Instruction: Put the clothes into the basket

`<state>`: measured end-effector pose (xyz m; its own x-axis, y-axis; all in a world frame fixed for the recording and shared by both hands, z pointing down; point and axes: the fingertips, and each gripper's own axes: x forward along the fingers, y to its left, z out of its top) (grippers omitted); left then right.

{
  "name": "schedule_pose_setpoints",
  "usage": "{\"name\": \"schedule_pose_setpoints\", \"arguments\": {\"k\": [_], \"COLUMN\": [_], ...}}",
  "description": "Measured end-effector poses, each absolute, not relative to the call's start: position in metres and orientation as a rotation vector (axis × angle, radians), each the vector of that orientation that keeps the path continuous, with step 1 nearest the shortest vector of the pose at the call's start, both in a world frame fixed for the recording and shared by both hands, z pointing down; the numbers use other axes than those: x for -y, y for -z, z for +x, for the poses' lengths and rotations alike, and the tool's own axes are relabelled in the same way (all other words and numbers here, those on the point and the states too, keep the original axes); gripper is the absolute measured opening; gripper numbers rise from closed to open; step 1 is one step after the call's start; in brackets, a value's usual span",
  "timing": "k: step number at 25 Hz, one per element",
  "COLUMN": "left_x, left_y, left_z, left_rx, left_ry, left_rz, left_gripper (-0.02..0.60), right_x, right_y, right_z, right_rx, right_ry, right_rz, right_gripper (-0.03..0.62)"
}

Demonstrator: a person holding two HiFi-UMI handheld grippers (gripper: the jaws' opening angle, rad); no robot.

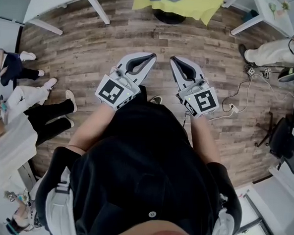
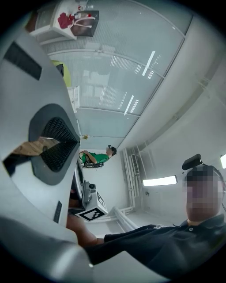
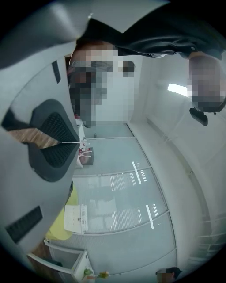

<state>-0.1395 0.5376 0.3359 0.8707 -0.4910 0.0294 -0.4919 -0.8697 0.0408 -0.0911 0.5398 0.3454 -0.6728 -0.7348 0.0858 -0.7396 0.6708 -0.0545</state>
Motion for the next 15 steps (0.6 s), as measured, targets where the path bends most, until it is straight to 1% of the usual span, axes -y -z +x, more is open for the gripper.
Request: {"name": "schedule_pose_setpoints", "arguments": {"k": [7,15], "left_x": [-0.512,-0.463], "left_y": [-0.338,-0.342], "left_z": [-0.135,-0.141], "left_rx": [0.767,0.719], "left_ry": [-0.032,-0.024], "left_rz": [2.998,3.002], "left_gripper": [0.008,0.008], "right_x": [-0.519,-0.467], "right_y": [-0.344,-0.337], "right_z": [-0.089,-0.097], "right_rx": [2.828,2.806], "right_ry": [-0.124,-0.078], "right_rz": [1.239,1.287], "right_gripper": [0.026,0.026]}}
